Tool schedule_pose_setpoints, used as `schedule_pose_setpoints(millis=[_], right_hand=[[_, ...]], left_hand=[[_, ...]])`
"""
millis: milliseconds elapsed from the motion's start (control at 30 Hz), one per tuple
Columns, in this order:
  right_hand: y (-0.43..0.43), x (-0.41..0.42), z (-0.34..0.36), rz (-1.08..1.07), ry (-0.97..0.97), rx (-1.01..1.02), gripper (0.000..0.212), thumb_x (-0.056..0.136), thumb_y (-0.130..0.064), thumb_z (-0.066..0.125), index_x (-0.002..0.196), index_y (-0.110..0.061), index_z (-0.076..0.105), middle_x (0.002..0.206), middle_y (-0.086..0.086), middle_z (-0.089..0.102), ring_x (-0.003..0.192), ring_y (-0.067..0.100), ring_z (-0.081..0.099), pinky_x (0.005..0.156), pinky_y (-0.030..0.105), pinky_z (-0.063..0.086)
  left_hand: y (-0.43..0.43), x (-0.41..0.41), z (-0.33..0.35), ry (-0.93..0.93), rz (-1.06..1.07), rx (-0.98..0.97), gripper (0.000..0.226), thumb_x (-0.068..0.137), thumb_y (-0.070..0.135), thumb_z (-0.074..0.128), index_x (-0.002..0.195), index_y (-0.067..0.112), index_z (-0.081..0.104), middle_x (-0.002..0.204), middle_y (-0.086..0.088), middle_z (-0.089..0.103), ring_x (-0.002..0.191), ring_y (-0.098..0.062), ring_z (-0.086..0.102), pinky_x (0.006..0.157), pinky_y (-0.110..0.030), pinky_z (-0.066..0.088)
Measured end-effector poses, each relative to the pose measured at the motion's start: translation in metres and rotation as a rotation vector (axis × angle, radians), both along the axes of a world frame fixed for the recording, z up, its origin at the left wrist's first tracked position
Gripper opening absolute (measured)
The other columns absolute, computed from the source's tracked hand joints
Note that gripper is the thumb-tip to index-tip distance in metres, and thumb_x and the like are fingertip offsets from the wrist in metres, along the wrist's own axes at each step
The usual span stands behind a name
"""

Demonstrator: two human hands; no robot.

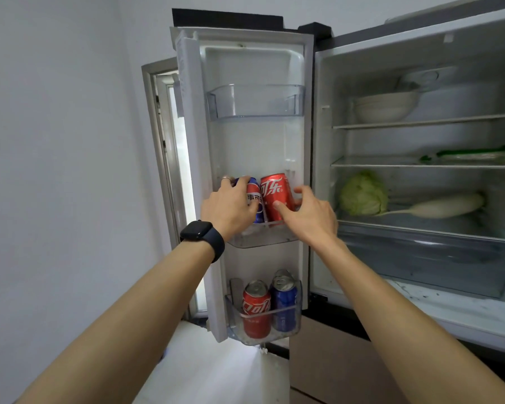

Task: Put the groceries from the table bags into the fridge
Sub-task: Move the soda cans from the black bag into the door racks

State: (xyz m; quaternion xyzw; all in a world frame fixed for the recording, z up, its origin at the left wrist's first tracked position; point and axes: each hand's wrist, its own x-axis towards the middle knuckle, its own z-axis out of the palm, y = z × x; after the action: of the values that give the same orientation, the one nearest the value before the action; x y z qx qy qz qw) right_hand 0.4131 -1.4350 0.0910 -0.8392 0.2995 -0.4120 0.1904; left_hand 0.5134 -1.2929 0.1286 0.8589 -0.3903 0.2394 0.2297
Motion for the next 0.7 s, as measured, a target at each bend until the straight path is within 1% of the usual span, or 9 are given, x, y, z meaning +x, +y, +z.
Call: schedule_pose_setpoints(millis=[133,233,300,367,433,500,567,633,700], right_hand=[[-0.002,0.007,0.007,-0.010,0.000,0.016,0.064,0.087,-0.068,0.054,0.133,-0.023,0.048,0.126,0.004,0.063,0.111,0.027,0.061,0.084,0.038,0.050],[-0.003,0.008,-0.002,0.006,0.003,0.022,0.054,0.090,-0.065,0.050,0.126,-0.024,0.052,0.120,0.003,0.065,0.109,0.026,0.060,0.084,0.037,0.050],[0.002,0.003,-0.009,0.031,-0.009,0.018,0.049,0.092,-0.060,0.051,0.126,-0.025,0.052,0.119,0.002,0.065,0.110,0.025,0.056,0.084,0.036,0.047],[0.011,-0.005,-0.015,0.050,-0.071,0.003,0.046,0.093,-0.054,0.053,0.129,-0.026,0.052,0.123,0.000,0.062,0.113,0.023,0.051,0.087,0.035,0.043],[0.025,-0.017,-0.023,0.070,-0.163,-0.044,0.041,0.094,-0.047,0.057,0.129,-0.026,0.055,0.126,-0.003,0.061,0.116,0.018,0.047,0.088,0.030,0.038],[0.045,-0.031,-0.035,0.115,-0.256,-0.083,0.034,0.093,-0.038,0.061,0.125,-0.026,0.059,0.124,-0.007,0.061,0.116,0.012,0.045,0.090,0.026,0.035],[0.070,-0.042,-0.053,0.179,-0.311,-0.078,0.029,0.093,-0.030,0.063,0.122,-0.027,0.063,0.120,-0.011,0.062,0.114,0.006,0.044,0.091,0.024,0.034],[0.099,-0.045,-0.075,0.241,-0.322,-0.065,0.025,0.093,-0.027,0.064,0.117,-0.028,0.066,0.116,-0.013,0.063,0.112,0.004,0.046,0.092,0.024,0.035],[0.132,-0.042,-0.102,0.289,-0.274,-0.065,0.023,0.092,-0.029,0.062,0.114,-0.028,0.068,0.112,-0.017,0.062,0.113,0.007,0.049,0.094,0.027,0.039]], left_hand=[[0.004,-0.006,0.000,0.009,-0.009,-0.003,0.059,0.096,0.049,0.053,0.149,0.031,0.034,0.145,-0.007,0.044,0.109,-0.034,0.063,0.088,-0.045,0.056],[0.009,-0.008,-0.002,0.026,-0.029,-0.013,0.055,0.097,0.046,0.054,0.147,0.029,0.037,0.143,-0.006,0.046,0.110,-0.032,0.063,0.087,-0.041,0.056],[0.014,-0.010,-0.003,0.033,-0.059,-0.029,0.054,0.097,0.046,0.054,0.146,0.029,0.039,0.141,-0.005,0.048,0.111,-0.031,0.062,0.089,-0.041,0.056],[0.023,-0.013,-0.007,0.040,-0.094,-0.067,0.051,0.098,0.044,0.054,0.144,0.027,0.042,0.140,-0.004,0.049,0.111,-0.024,0.061,0.084,-0.034,0.055],[0.037,-0.019,-0.014,0.035,-0.123,-0.118,0.047,0.099,0.042,0.053,0.143,0.027,0.044,0.139,0.000,0.049,0.110,-0.016,0.059,0.078,-0.027,0.050],[0.058,-0.025,-0.028,0.016,-0.145,-0.143,0.045,0.098,0.041,0.053,0.141,0.028,0.047,0.139,0.004,0.049,0.110,-0.011,0.056,0.075,-0.022,0.043],[0.085,-0.026,-0.048,0.025,-0.136,-0.146,0.043,0.098,0.041,0.054,0.139,0.031,0.049,0.141,0.008,0.047,0.115,-0.009,0.055,0.073,-0.016,0.038],[0.116,-0.021,-0.074,0.077,-0.091,-0.145,0.042,0.097,0.039,0.055,0.139,0.035,0.050,0.144,0.012,0.045,0.119,-0.010,0.054,0.076,-0.018,0.038],[0.152,-0.012,-0.104,0.125,-0.031,-0.121,0.043,0.096,0.039,0.055,0.138,0.036,0.051,0.146,0.011,0.045,0.125,-0.014,0.051,0.085,-0.028,0.046]])
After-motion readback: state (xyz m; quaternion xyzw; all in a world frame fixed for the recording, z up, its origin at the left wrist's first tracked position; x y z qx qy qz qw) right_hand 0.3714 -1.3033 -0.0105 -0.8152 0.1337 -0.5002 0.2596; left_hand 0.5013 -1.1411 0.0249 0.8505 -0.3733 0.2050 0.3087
